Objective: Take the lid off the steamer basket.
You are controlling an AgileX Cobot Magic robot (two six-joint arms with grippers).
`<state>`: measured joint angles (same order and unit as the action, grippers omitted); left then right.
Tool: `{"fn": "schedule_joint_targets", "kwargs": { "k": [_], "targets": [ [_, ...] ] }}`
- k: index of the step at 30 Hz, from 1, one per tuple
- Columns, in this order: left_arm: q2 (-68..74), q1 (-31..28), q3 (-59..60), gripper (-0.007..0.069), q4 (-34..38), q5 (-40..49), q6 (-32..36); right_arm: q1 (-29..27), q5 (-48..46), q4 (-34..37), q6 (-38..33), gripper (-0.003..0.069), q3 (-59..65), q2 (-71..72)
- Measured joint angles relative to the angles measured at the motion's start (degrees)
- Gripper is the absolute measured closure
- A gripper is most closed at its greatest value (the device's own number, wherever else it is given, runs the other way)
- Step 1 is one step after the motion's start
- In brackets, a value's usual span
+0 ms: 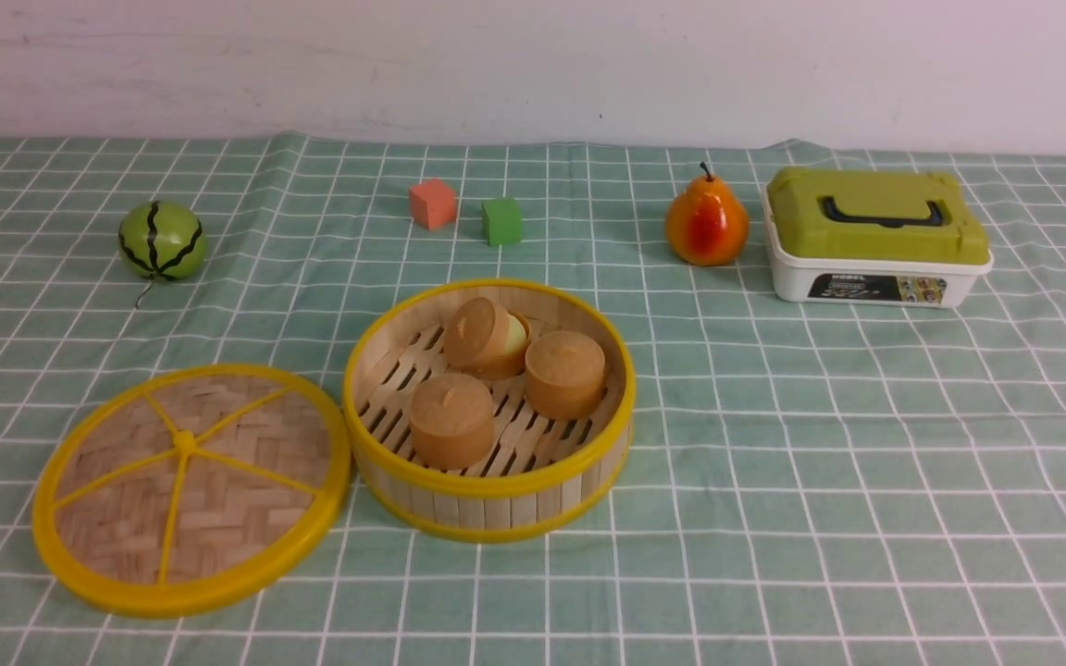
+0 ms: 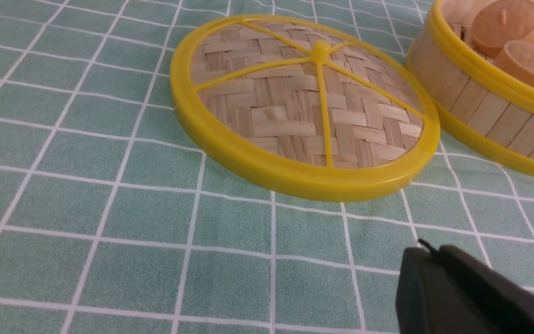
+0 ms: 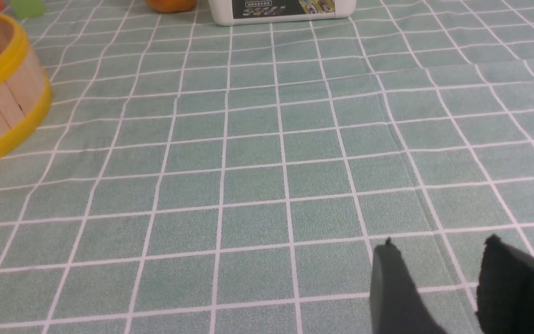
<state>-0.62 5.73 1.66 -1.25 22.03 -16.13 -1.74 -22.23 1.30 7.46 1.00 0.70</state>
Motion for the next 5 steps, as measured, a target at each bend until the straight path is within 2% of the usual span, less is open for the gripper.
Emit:
{"fn": "schedule_joint_targets", "kwargs": {
  "k": [5],
  "targets": [
    [0.0,0.0,0.0,0.0606,0.0,0.0,0.0,0.0,0.0,0.0,0.0,0.0418,0.0,0.0]
  ]
}}
